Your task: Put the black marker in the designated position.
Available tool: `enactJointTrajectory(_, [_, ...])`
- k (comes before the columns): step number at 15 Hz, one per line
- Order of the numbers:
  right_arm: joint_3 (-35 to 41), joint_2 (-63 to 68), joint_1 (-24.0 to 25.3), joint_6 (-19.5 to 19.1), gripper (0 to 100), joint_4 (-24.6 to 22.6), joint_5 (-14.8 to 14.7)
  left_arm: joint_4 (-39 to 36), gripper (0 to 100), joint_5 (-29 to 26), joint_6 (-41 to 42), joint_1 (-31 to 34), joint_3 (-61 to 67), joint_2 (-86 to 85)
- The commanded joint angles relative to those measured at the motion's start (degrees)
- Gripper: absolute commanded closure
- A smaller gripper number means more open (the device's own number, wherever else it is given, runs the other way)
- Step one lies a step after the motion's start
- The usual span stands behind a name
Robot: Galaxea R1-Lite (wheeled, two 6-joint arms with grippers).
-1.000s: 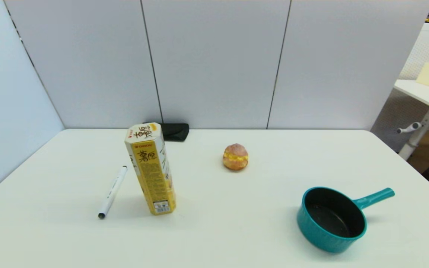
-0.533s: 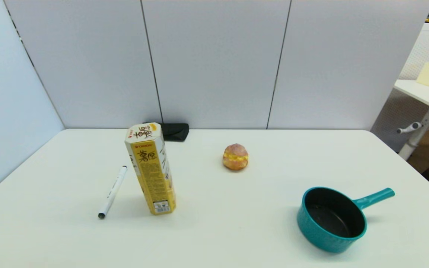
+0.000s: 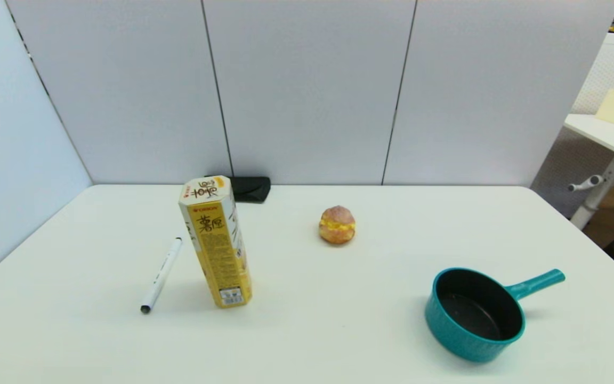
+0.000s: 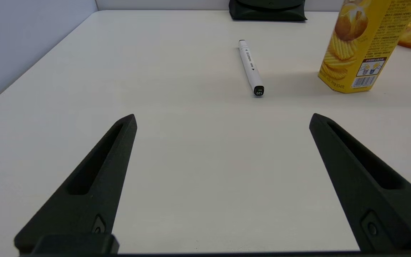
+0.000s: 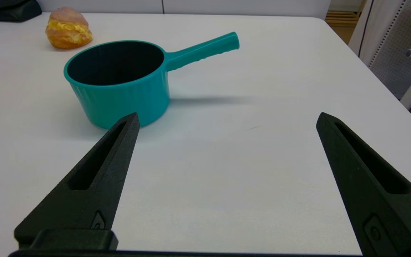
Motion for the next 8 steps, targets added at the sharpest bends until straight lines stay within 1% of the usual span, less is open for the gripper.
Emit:
enactJointTrajectory(1, [0.01, 0.07, 0.0, -0.03, 0, -0.02, -0.05, 0.01, 0, -0.02, -0.04, 0.0, 0.0, 0.05])
enactJointTrajectory(8, [0.01, 0.07, 0.0, -0.11, 0, -0.02, 0.04, 0.01, 0, -0.02, -0.04, 0.0, 0.0, 0.05])
